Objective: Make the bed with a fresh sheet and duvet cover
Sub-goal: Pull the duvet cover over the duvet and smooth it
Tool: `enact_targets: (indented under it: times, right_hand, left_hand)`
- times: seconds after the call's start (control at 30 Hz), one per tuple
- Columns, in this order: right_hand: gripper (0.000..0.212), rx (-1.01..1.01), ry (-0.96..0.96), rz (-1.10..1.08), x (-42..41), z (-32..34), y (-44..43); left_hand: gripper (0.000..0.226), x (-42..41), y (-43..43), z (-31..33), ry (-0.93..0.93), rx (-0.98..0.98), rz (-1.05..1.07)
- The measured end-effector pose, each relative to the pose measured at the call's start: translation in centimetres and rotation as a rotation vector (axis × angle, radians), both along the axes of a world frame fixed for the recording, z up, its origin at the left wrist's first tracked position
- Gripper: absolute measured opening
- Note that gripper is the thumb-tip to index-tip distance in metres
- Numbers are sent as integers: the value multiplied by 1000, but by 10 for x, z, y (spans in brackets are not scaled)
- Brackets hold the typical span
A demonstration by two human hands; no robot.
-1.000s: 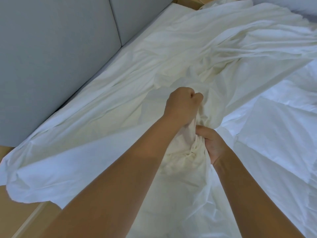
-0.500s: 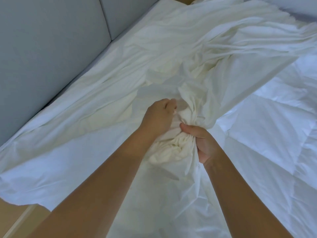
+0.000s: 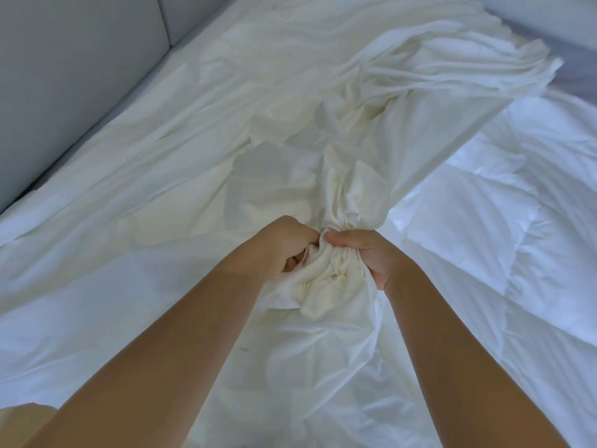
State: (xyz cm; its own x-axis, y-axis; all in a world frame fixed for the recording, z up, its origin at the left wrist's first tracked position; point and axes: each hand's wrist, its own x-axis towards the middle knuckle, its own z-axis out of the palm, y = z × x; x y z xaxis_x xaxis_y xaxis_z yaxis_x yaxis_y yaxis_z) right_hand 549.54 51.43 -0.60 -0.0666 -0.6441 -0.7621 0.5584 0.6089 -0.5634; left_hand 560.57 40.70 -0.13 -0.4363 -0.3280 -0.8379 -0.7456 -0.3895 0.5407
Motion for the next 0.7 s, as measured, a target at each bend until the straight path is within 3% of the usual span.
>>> enact_targets:
  times: [0.13,0.2,0.27,0.33,0.47,0.57,0.7]
  right_hand:
    - [55,-57,19,-37,2,6,-2]
    - [64,-126,6,-10,-1,15,-11]
    - [42,-144,21,40,-6,25,-19]
    - [26,-116,60,18,-7,30,-24]
    - [36,-116,171,-154,5,19,-24]
    - [29,-203,208,-263,10,14,-24]
    - [26,-264,144,-297,13,14,-26]
  left_hand:
    - [23,-11,-15,11,346,-99,213]
    - [21,-27,-18,25,530,-141,167]
    - [22,-43,-21,35,626,-142,46]
    - [23,-51,-27,39,662,-150,-47]
    - [23,-40,-32,29,708,-120,-10]
    - [23,-30,-24,21,715,-109,57]
    - [22,-28,-27,14,658,-178,31]
